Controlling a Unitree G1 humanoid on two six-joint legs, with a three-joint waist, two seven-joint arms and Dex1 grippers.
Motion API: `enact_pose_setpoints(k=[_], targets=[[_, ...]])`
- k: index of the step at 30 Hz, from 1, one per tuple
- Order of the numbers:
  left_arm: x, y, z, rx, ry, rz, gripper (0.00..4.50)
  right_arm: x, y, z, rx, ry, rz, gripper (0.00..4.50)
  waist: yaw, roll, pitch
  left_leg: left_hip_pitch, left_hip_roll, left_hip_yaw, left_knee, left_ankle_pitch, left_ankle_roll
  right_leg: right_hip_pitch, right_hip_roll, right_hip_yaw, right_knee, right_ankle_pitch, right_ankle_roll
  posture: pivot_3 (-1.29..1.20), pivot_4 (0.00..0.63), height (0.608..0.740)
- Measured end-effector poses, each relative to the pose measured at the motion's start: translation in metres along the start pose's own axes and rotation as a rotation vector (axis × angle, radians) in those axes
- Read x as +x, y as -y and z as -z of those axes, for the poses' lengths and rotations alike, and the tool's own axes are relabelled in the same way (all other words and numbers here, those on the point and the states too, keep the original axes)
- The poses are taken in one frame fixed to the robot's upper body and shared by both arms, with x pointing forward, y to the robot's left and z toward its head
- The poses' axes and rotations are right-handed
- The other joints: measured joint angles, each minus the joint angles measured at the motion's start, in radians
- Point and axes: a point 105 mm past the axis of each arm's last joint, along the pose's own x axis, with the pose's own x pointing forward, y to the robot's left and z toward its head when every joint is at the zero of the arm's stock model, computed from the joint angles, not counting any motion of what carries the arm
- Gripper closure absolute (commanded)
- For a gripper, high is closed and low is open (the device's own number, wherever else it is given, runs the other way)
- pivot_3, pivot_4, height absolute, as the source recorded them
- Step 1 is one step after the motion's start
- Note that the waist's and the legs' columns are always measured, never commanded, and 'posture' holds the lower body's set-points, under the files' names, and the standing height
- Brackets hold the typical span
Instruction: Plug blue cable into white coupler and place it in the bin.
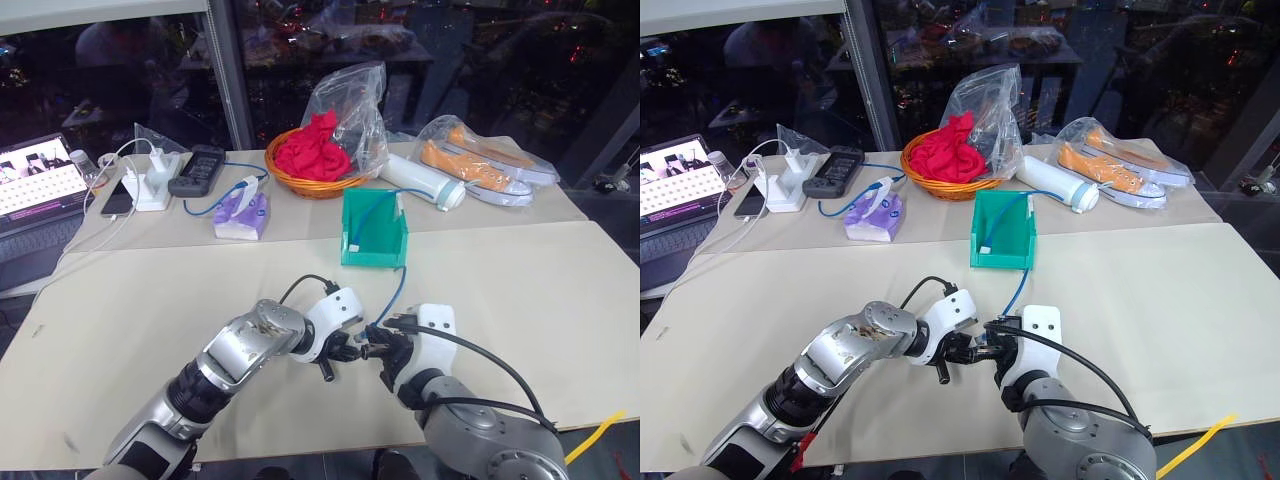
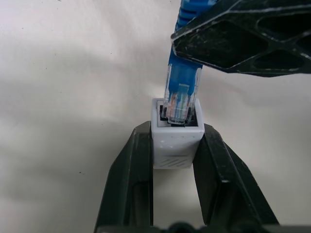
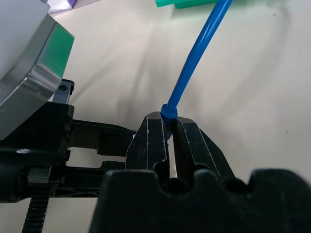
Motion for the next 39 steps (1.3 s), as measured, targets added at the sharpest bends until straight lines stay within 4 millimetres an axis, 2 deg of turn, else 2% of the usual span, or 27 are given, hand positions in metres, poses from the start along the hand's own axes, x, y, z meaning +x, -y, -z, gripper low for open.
enact_pose_setpoints(k=[13,22,32,34,39], targets=[[0.003,-0.001,-0.001,-0.008,0.003,-0.034,3.86,0.005,-0.001,-0.004,-0.054,-0.025,-0.013,4.5,0.004,0.0,-0.001,0.003,0.0,0.0,0.0,0.0,0.001,0.002,0.0,0.0,0.0,0.0,0.0,0.0,0.15,0.74],[0.018,0.005,-0.008,-0.076,0.047,-0.039,3.86,0.002,0.004,0.0,-0.074,-0.031,0.03,4.5,0.03,-0.001,-0.007,0.003,-0.002,-0.001,0.001,0.002,-0.004,0.004,-0.001,0.0,-0.001,0.0,0.0,0.0,0.15,0.74],[0.017,0.004,-0.004,-0.058,0.049,-0.026,3.86,-0.001,0.007,0.003,-0.006,-0.022,0.025,4.5,0.023,-0.003,-0.011,0.003,-0.001,-0.001,0.0,0.002,-0.004,0.003,-0.001,0.0,-0.001,0.0,0.001,0.0,0.15,0.74],[0.013,0.002,0.001,-0.008,0.047,-0.015,2.83,-0.004,0.006,0.005,0.015,-0.021,0.011,4.5,0.02,-0.003,-0.011,0.003,0.0,-0.001,-0.001,0.002,-0.004,0.002,0.0,0.0,-0.001,-0.001,0.0,0.0,0.15,0.74],[-0.005,-0.003,0.017,0.088,0.071,0.04,0.94,-0.01,0.02,0.004,0.07,-0.011,0.048,4.5,0.002,-0.003,-0.011,0.003,0.0,-0.001,-0.005,0.002,-0.004,-0.001,0.0,0.0,0.0,-0.001,-0.001,0.0,0.15,0.74]])
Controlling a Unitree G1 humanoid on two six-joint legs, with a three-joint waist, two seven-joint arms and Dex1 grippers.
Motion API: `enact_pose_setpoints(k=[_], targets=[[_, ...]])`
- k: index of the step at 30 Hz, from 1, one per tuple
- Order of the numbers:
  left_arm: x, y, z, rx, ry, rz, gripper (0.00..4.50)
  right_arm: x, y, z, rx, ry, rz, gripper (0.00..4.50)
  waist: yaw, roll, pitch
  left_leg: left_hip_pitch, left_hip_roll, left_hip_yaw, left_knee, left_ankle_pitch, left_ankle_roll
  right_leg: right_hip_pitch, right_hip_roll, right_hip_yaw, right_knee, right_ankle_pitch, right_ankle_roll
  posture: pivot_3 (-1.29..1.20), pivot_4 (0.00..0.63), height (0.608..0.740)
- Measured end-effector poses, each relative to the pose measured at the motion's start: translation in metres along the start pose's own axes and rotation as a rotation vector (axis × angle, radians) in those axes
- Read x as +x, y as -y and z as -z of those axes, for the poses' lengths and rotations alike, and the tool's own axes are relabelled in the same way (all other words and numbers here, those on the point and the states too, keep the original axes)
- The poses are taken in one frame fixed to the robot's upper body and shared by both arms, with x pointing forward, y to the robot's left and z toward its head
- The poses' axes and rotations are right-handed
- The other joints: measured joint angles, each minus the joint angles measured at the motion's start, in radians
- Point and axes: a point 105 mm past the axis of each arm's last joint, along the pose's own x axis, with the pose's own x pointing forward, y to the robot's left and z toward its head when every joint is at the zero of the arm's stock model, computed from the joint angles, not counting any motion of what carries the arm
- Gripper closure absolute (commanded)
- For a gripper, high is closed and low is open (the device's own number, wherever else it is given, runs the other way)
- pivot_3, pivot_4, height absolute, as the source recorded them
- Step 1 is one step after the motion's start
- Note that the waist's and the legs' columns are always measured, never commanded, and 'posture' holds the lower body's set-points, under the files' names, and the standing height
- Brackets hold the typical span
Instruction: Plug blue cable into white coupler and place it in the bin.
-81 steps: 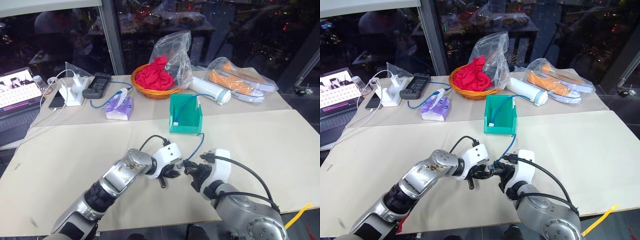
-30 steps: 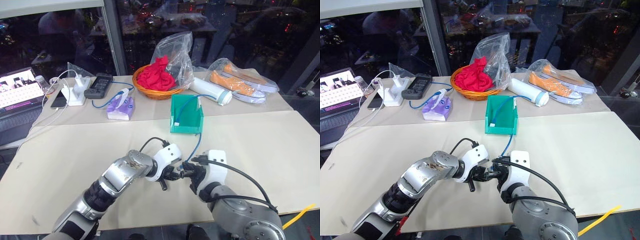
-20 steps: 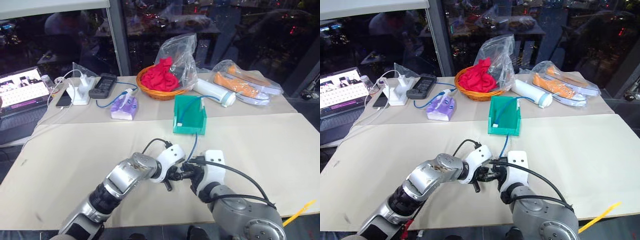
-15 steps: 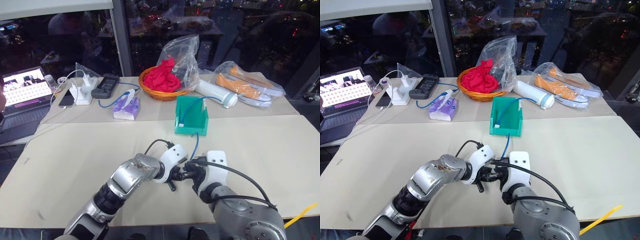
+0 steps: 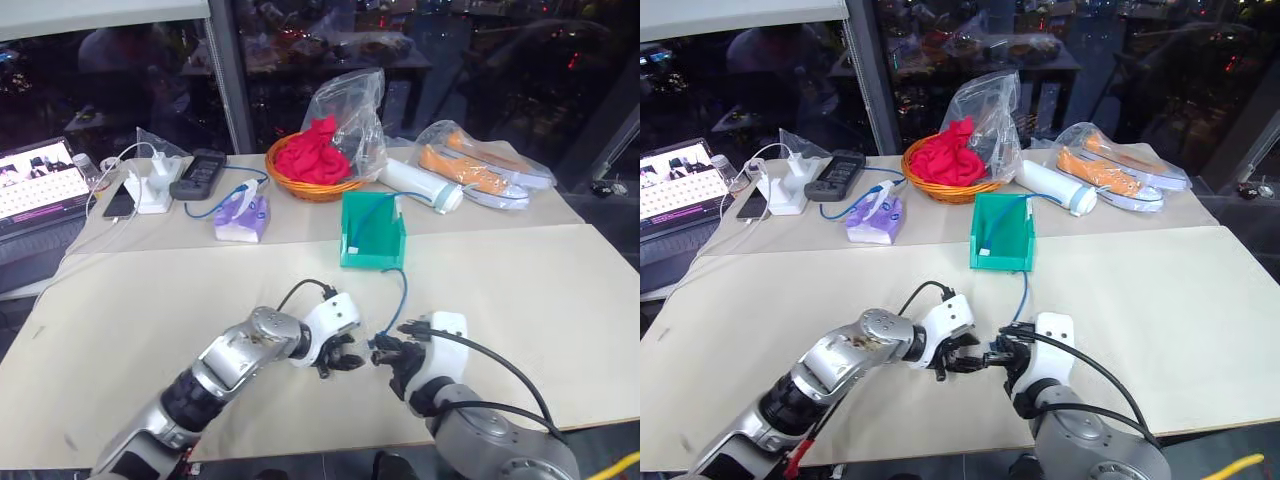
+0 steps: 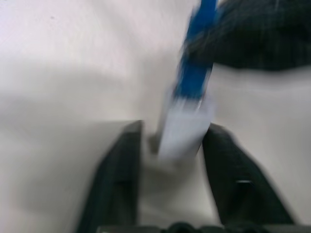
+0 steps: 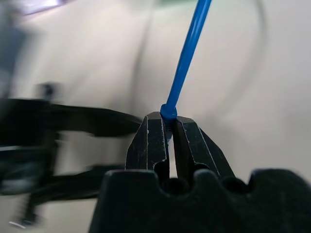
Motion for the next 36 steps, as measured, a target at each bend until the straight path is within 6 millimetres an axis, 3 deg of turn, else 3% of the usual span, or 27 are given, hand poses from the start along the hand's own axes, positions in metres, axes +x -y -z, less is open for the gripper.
enact_pose_setpoints(k=[2,3,6,9,11,12,15,17,19,22,24,29,34,36], targets=[[-0.01,0.004,0.009,0.038,0.02,0.075,0.2,-0.003,0.005,-0.005,0.019,0.017,0.005,4.5,-0.004,0.0,0.0,0.0,0.0,0.0,-0.002,0.0,-0.001,-0.001,0.0,0.0,0.0,0.0,0.0,0.0,0.15,0.74],[-0.014,0.004,0.013,0.049,0.03,0.1,0.05,-0.005,0.009,-0.01,0.024,0.033,0.018,4.5,-0.003,0.0,0.0,0.0,0.0,0.0,-0.002,0.0,-0.001,-0.001,0.0,0.0,0.0,0.0,0.0,0.0,0.15,0.74],[-0.031,-0.005,0.029,0.07,0.076,0.143,0.05,-0.011,0.027,-0.038,0.0,0.123,0.065,4.5,-0.004,0.0,0.002,0.0,0.0,0.001,-0.002,0.0,0.0,-0.001,0.0,0.0,0.0,0.0,0.0,0.0,0.15,0.74],[-0.052,-0.029,0.044,0.009,0.135,0.112,0.05,-0.01,0.023,-0.099,-0.113,0.275,-0.001,4.5,-0.008,0.001,0.004,0.0,0.0,0.001,-0.002,-0.002,0.005,0.0,0.0,0.001,0.0,0.0,-0.001,0.0,0.15,0.74],[-0.059,-0.038,0.048,-0.009,0.159,0.082,0.05,-0.009,0.024,-0.124,-0.142,0.323,-0.014,4.5,-0.004,0.001,0.005,0.001,0.001,0.0,-0.003,-0.003,0.005,0.0,0.001,0.0,0.0,0.0,-0.002,0.0,0.15,0.74],[-0.062,-0.046,0.05,-0.029,0.188,0.041,0.05,0.002,0.02,-0.137,-0.176,0.313,-0.048,4.5,-0.005,0.002,0.006,0.001,0.0,0.001,-0.002,-0.003,0.005,0.001,0.0,0.0,0.0,0.0,-0.001,0.0,0.15,0.74],[-0.064,-0.07,0.025,-0.055,0.35,-0.118,0.05,0.03,0.028,-0.183,-0.298,0.315,-0.032,4.5,-0.002,0.003,0.01,-0.004,0.0,0.0,0.003,0.0,0.001,0.001,0.0,-0.001,-0.001,0.004,0.0,0.0,0.15,0.74],[-0.068,-0.08,0.012,-0.068,0.412,-0.196,0.05,0.046,0.031,-0.19,-0.332,0.293,-0.032,4.5,-0.004,0.002,0.01,-0.007,0.001,0.0,0.004,0.0,0.0,0.0,0.0,-0.004,-0.002,0.004,0.001,0.0,0.15,0.74],[-0.073,-0.091,-0.005,-0.109,0.503,-0.297,0.05,0.077,0.035,-0.193,-0.356,0.244,-0.045,4.5,-0.015,0.002,0.01,-0.01,-0.002,0.003,0.006,0.0,0.0,-0.003,-0.005,-0.005,-0.003,0.005,0.003,0.0,0.15,0.74],[-0.074,-0.09,-0.024,-0.105,0.561,-0.349,0.05,0.099,0.035,-0.205,-0.399,0.25,-0.066,4.5,-0.032,0.002,0.01,-0.013,-0.004,0.005,0.006,0.0,-0.001,-0.008,-0.008,-0.008,-0.005,0.006,0.005,0.0,0.15,0.74],[-0.075,-0.087,-0.023,-0.109,0.556,-0.378,0.0,0.11,0.033,-0.212,-0.414,0.262,-0.092,3.58,-0.038,0.002,0.01,-0.014,-0.004,0.006,0.006,-0.002,-0.003,-0.012,-0.008,-0.011,-0.005,0.007,0.005,0.0,0.15,0.74],[-0.069,-0.084,-0.018,-0.166,0.547,-0.408,0.0,0.126,0.03,-0.214,-0.425,0.255,-0.128,2.07,-0.038,0.002,0.011,-0.016,-0.003,0.007,0.006,-0.002,-0.004,-0.016,-0.008,-0.012,-0.003,0.007,0.004,0.0,0.15,0.74],[-0.069,-0.086,-0.015,-0.162,0.529,-0.431,0.0,0.122,0.025,-0.223,-0.366,0.292,-0.167,0.25,-0.033,0.003,0.011,-0.016,-0.003,0.007,0.007,-0.002,-0.004,-0.016,-0.008,-0.012,-0.002,0.008,0.002,0.0,0.15,0.74],[-0.068,-0.087,-0.013,-0.165,0.526,-0.431,0.0,0.117,0.017,-0.231,-0.348,0.321,-0.191,0.05,-0.034,0.003,0.011,-0.016,-0.003,0.007,0.007,-0.002,-0.004,-0.016,-0.008,-0.012,-0.001,0.009,0.002,0.0,0.15,0.74]])
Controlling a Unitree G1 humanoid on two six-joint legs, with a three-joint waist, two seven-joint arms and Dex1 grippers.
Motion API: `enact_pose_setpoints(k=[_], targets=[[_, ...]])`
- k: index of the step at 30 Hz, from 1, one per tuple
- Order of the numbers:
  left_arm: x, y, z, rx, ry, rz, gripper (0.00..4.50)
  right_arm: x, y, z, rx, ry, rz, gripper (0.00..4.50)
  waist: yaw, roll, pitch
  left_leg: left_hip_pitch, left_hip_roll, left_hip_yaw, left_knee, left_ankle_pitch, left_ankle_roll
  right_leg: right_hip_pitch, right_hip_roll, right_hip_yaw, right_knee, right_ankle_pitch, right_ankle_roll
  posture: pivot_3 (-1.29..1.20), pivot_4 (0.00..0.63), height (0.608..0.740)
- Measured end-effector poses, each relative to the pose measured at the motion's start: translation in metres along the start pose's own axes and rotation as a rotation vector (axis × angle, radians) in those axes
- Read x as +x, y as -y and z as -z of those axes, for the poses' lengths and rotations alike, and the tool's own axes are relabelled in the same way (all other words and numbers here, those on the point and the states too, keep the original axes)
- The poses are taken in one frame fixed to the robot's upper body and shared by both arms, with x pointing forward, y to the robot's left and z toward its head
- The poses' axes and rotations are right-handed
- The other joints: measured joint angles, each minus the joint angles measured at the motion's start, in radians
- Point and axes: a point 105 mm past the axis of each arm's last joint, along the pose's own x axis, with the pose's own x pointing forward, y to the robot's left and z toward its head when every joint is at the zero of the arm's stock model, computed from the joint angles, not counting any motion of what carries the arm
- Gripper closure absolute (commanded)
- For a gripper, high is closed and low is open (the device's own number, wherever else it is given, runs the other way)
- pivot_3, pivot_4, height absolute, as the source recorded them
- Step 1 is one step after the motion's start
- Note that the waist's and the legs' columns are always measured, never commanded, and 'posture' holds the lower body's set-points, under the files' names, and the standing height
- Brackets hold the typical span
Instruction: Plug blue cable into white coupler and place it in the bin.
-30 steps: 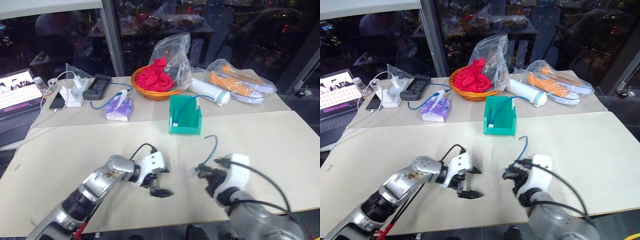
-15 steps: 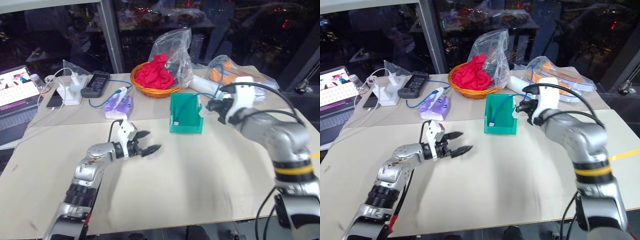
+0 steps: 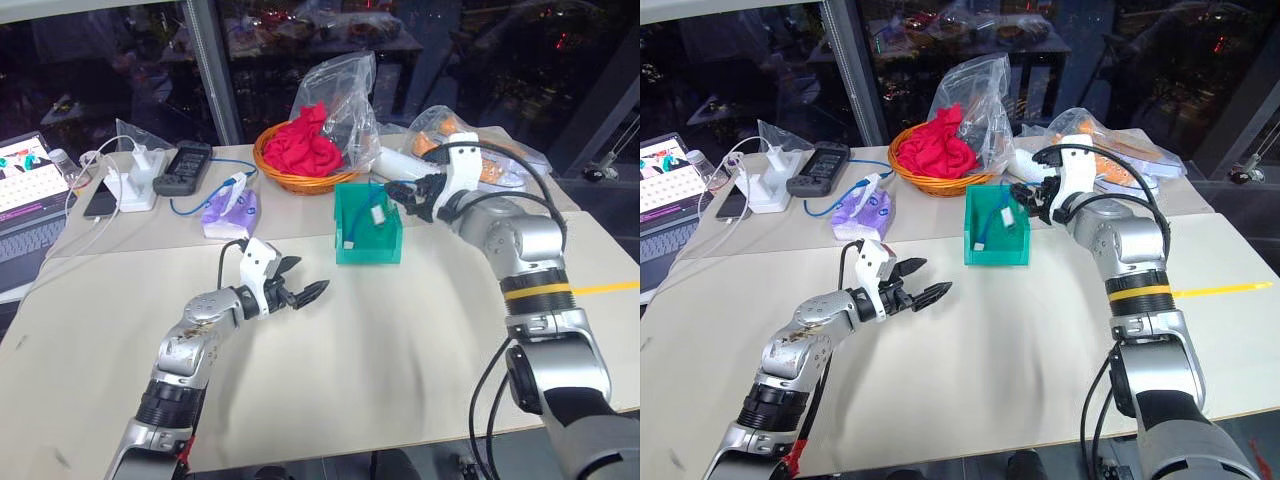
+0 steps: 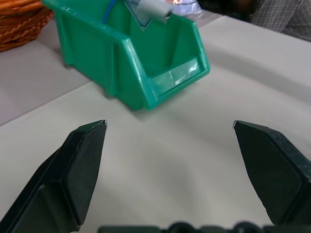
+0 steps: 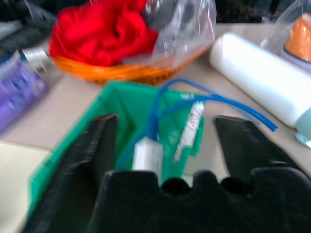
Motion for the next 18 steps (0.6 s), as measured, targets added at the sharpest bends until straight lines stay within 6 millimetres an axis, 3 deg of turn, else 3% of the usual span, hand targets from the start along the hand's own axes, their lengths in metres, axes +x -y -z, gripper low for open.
enact_pose_setpoints(k=[6,9,11,17,18], targets=[[0.009,-0.003,-0.006,0.028,0.013,0.017,0.0,-0.021,-0.016,-0.041,-0.044,0.11,-0.019,0.05,0.002,0.0,0.0,0.0,0.0,-0.001,0.001,0.0,0.0,0.0,0.0,-0.001,0.001,0.0,0.0,0.0,0.15,0.74],[0.008,-0.007,-0.012,0.046,0.054,-0.002,0.0,-0.049,-0.008,-0.041,-0.078,0.116,0.005,0.05,0.01,0.0,0.0,-0.001,0.0,-0.002,0.001,0.0,-0.001,0.0,-0.001,-0.004,0.0,0.0,0.0,0.0,0.15,0.74],[0.007,-0.012,-0.016,0.052,0.08,-0.029,0.0,-0.07,-0.002,-0.024,-0.113,0.069,0.016,0.05,0.016,0.0,0.0,-0.002,0.0,-0.002,0.001,0.0,-0.001,0.0,-0.001,-0.006,0.0,0.0,0.0,0.0,0.15,0.74],[-0.008,-0.034,-0.024,0.082,0.088,-0.121,0.0,-0.139,-0.001,0.067,-0.224,-0.177,-0.03,0.05,0.025,0.0,0.0,0.0,0.0,0.001,0.002,0.0,0.0,0.002,-0.002,-0.006,0.001,0.0,0.0,0.0,0.15,0.74],[-0.009,-0.037,-0.023,0.084,0.078,-0.129,0.0,-0.143,0.001,0.076,-0.227,-0.201,-0.017,0.05,0.023,0.0,0.0,0.0,0.0,0.003,0.003,-0.001,0.0,0.001,-0.002,-0.005,0.001,0.002,-0.001,0.0,0.15,0.74]])
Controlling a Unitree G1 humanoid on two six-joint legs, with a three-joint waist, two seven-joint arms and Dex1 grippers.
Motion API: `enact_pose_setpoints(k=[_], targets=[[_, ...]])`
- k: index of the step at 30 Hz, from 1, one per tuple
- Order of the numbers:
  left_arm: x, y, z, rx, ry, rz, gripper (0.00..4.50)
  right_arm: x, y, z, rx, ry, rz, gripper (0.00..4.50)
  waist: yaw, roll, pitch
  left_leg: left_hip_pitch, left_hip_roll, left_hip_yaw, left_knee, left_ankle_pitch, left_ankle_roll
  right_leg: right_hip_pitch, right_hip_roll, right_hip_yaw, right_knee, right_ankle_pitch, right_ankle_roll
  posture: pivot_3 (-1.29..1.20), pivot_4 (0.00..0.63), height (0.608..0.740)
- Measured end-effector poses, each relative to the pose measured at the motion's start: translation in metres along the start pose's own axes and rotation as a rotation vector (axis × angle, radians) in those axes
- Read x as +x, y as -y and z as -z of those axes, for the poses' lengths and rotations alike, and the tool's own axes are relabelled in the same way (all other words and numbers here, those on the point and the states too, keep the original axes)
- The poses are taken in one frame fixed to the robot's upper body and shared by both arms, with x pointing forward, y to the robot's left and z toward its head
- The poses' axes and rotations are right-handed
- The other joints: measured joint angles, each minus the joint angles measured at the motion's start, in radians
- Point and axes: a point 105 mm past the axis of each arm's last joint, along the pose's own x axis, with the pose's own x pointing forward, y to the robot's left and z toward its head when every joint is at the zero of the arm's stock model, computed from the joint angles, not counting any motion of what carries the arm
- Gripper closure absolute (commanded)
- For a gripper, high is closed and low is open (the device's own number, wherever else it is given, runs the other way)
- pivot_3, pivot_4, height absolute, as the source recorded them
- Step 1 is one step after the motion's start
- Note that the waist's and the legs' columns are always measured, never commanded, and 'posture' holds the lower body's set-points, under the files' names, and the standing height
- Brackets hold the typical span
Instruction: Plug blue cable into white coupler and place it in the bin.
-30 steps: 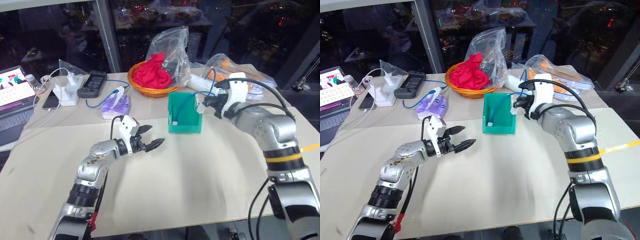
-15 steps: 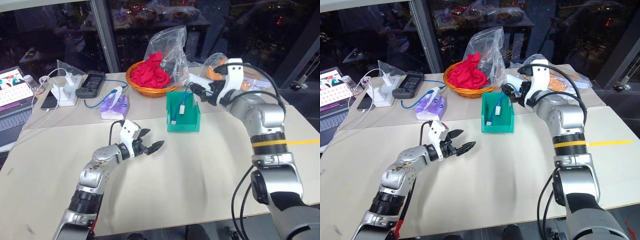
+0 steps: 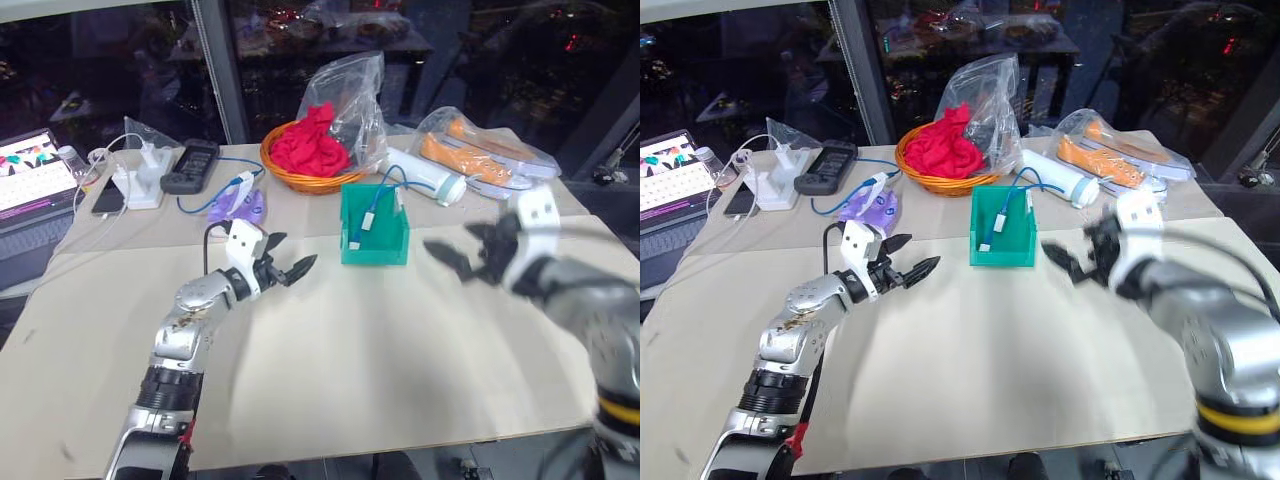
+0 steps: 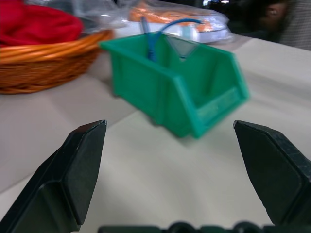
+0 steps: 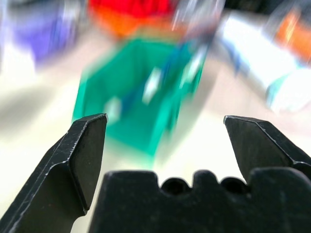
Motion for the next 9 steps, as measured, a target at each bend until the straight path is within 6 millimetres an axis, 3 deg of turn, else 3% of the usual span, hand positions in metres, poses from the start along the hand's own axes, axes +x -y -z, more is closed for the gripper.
enact_pose_setpoints(k=[2,9], targets=[[0.001,0.002,0.002,-0.001,-0.008,0.011,0.0,-0.005,0.005,0.014,-0.032,-0.027,0.046,0.05,0.0,0.0,0.0,0.001,0.0,0.002,0.001,0.0,0.001,0.002,0.0,0.001,-0.001,0.005,-0.001,0.0,0.15,0.74],[0.0,0.007,0.011,-0.02,-0.025,0.035,0.0,-0.009,0.004,0.031,-0.057,0.001,0.093,0.05,0.006,0.0,0.0,0.005,0.004,0.002,0.005,0.0,0.0,0.007,0.004,0.002,0.0,0.009,-0.003,0.0,0.15,0.74]])
